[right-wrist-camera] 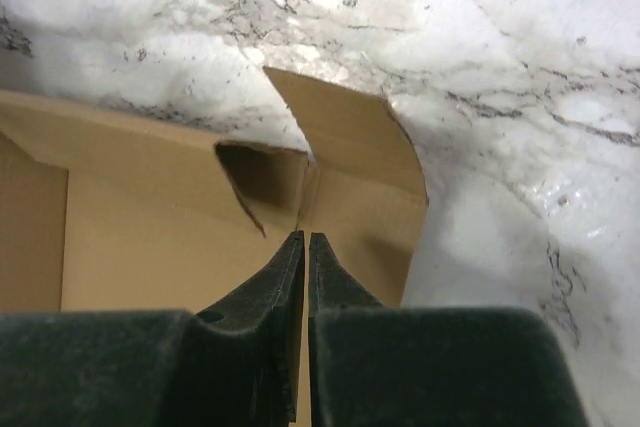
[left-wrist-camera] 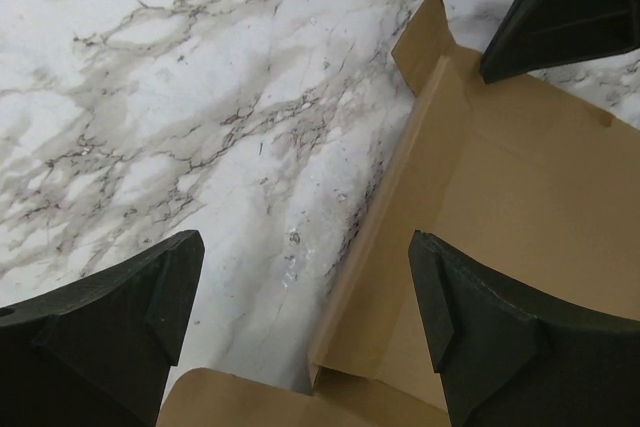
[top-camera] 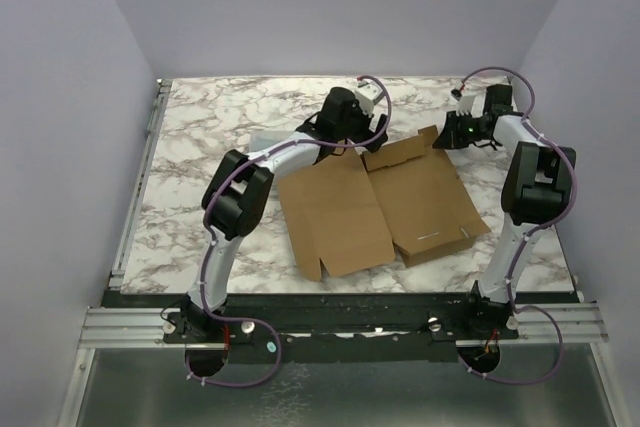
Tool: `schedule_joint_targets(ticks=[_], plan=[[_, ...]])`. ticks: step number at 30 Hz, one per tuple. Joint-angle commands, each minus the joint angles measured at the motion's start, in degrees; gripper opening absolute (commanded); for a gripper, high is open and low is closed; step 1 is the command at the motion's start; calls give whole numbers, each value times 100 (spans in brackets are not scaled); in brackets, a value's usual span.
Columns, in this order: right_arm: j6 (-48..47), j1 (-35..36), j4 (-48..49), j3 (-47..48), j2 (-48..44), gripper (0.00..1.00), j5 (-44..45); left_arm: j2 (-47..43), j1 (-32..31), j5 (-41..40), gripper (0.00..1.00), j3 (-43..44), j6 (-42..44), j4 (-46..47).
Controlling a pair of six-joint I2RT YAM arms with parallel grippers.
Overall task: Fold the paper box
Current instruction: Fold the paper box at the center of the board.
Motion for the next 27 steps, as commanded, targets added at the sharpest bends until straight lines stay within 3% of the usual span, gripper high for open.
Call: schedule_joint_targets(ticks=[1, 9, 18, 27], plan=[[298, -23, -1, 293, 372, 9, -430, 406, -48, -97, 91, 382, 187, -271], [293, -25, -199, 392, 656, 8, -1161, 806, -86, 399, 95, 847, 410, -393], [192, -36, -479, 381, 623, 8, -2167, 665, -112, 1021, 95, 602, 497, -393], [556, -37, -378, 554, 614, 8, -2710, 128, -344, 609, 99, 90, 1386, -468]])
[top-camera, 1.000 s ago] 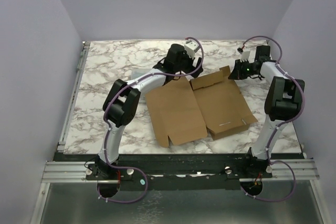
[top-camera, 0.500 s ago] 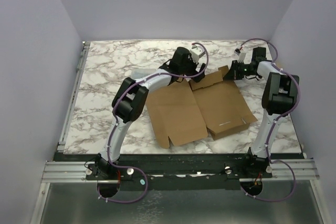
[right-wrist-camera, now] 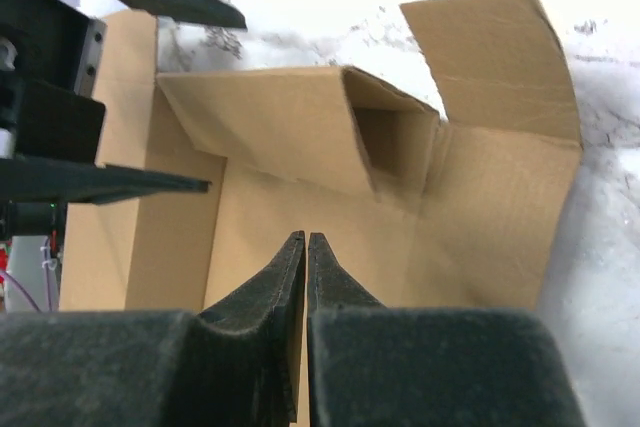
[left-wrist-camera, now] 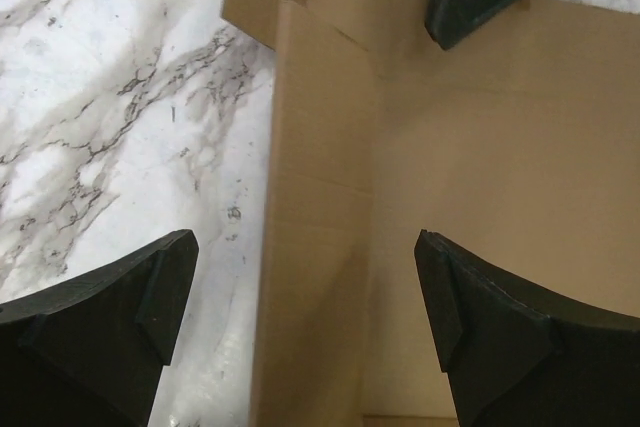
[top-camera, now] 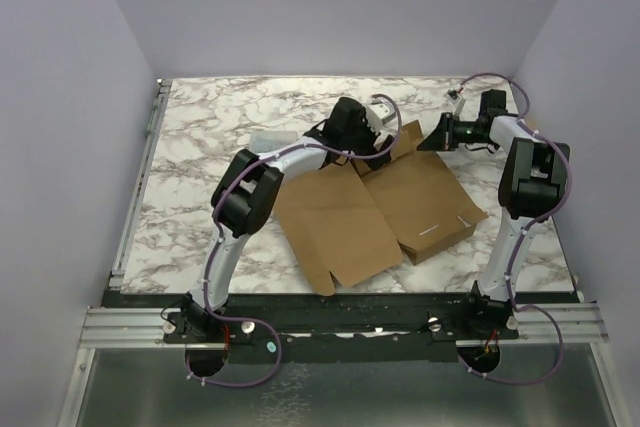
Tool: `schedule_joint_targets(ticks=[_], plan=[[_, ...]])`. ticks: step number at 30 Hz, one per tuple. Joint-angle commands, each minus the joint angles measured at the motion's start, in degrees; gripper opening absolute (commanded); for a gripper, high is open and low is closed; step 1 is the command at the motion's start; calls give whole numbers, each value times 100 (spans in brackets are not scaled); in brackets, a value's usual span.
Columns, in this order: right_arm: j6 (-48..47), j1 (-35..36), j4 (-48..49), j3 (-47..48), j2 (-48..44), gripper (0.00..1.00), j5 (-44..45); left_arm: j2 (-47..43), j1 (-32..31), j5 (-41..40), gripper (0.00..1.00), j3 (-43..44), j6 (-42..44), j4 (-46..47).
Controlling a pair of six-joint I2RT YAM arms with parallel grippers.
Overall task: Fold the paper box
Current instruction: Fold the paper box at the center of the board.
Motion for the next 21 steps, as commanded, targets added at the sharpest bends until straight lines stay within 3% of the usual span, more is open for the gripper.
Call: schedule_joint_targets(ticks=[1, 5, 13, 21], plan=[[252, -30, -92, 338, 84, 8, -554, -518, -271, -306, 99, -217, 784, -152], [361, -34, -179, 563, 244, 8, -608, -526, -400, -589, 99, -94, 1058, -321], [796, -42, 712, 429, 27, 15, 1277, -815, -557, -1525, 99, -136, 1626, -497], [604, 0, 242, 1064, 628, 13, 969, -725, -859, -2099, 99, -167, 2245, -749]])
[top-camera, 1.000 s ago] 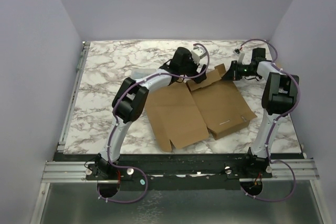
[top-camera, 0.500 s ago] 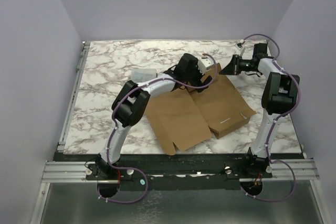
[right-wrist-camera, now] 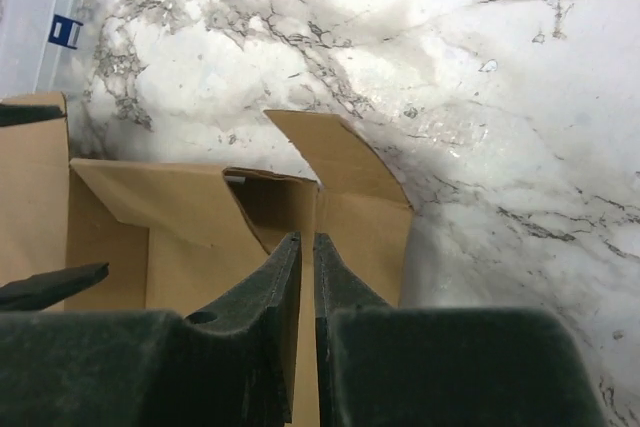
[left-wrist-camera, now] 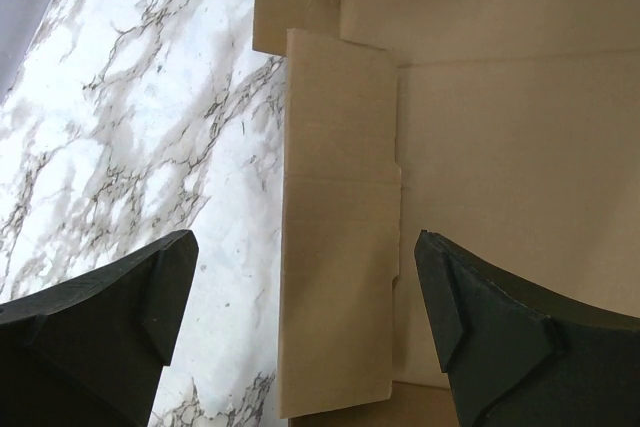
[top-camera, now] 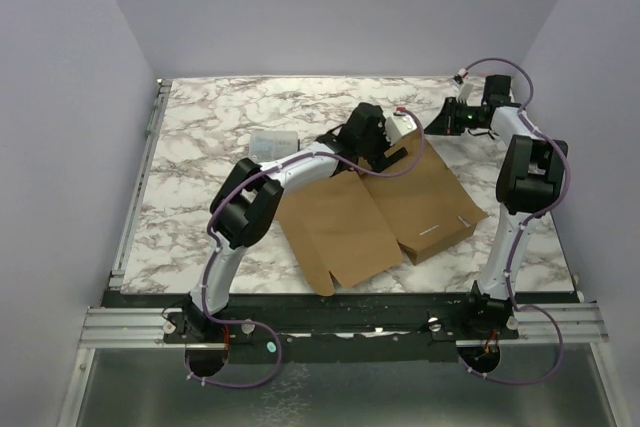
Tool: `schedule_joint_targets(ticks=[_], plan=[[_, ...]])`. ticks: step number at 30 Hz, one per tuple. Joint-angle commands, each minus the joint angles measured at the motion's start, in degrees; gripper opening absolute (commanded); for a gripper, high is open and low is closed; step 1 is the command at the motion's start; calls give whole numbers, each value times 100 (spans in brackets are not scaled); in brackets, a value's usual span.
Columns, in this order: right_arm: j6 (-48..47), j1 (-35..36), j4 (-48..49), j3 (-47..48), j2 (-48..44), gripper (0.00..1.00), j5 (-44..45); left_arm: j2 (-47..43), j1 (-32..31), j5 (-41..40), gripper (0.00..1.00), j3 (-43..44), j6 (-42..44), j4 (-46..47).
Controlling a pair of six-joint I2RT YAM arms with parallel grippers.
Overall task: Fold the paper box
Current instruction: Fold the paper box at the center of the board.
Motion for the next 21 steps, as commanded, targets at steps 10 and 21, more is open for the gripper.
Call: schedule_joint_targets(ticks=[10, 21], plan=[[1, 145, -290, 385, 735, 11, -560, 175, -338, -550, 99, 350, 592, -319], [-30, 282, -334, 241, 795, 11, -1004, 448, -337, -591, 99, 418, 785, -493]])
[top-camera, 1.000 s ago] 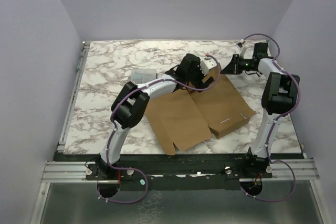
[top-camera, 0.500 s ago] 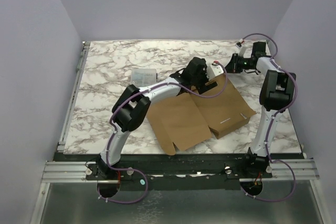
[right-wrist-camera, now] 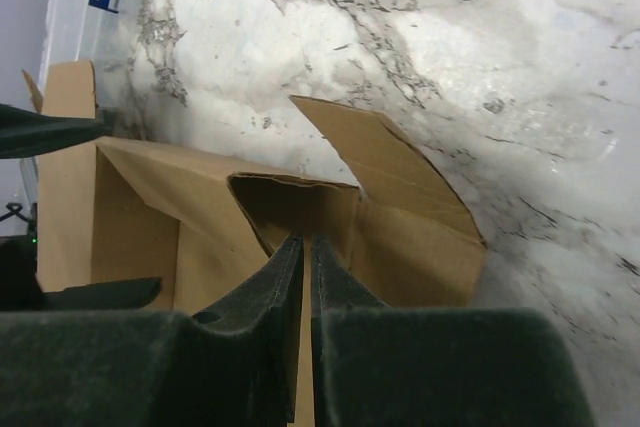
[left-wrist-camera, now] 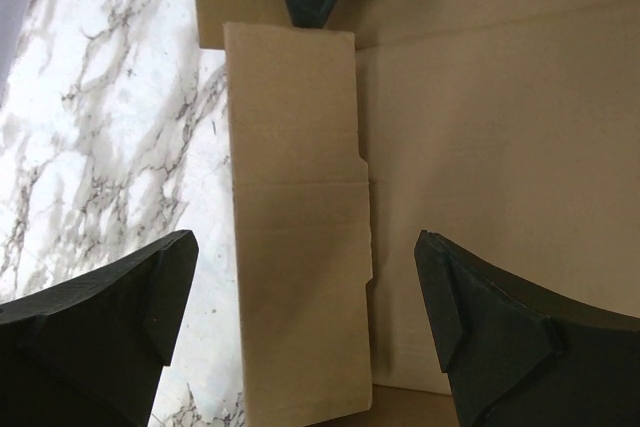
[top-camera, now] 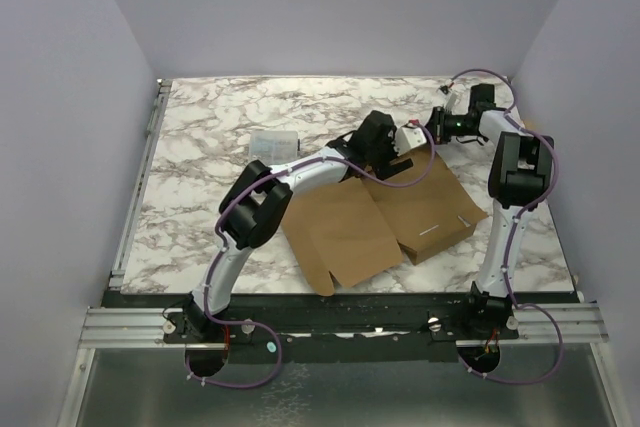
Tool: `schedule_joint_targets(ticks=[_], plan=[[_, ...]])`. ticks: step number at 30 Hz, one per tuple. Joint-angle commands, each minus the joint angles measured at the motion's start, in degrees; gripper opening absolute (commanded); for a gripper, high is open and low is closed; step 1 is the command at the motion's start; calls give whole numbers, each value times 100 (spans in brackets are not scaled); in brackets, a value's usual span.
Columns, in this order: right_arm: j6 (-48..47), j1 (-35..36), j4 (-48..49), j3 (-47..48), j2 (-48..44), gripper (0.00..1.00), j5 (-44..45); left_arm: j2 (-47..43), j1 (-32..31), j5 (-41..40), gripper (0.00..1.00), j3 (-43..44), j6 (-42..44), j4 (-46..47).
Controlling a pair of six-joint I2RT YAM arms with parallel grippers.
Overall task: Fold the paper box
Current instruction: Fold the paper box at the center of the board.
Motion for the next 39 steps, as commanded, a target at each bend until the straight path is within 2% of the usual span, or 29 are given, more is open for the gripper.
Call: schedule_joint_targets(ticks=[1, 7, 10, 15, 19, 29, 34, 39], plan=[[-23, 54, -136, 12, 124, 11, -424, 255, -9, -191, 99, 201, 199, -161], [-77, 72, -230, -4, 128, 10, -972, 316, -10, -162, 99, 259, 258, -158], [-458, 115, -600, 49, 118, 10, -1253, 337, -10, -219, 99, 255, 395, -167], [-540, 136, -616, -65, -17, 10, -1510, 451, -9, -744, 99, 295, 546, -163], [-462, 138, -590, -44, -23, 10, -1641, 419, 5, -798, 98, 268, 615, -169], [-406, 178, -532, -13, 2, 11, -1594, 307, 70, -598, 51, 276, 472, -193], [-822, 153, -897, 128, -193, 15, -1189, 221, 166, -437, 29, 264, 237, -211], [-1052, -109, -943, -45, -750, 27, -818, 97, 405, 95, 27, 273, -266, -210]])
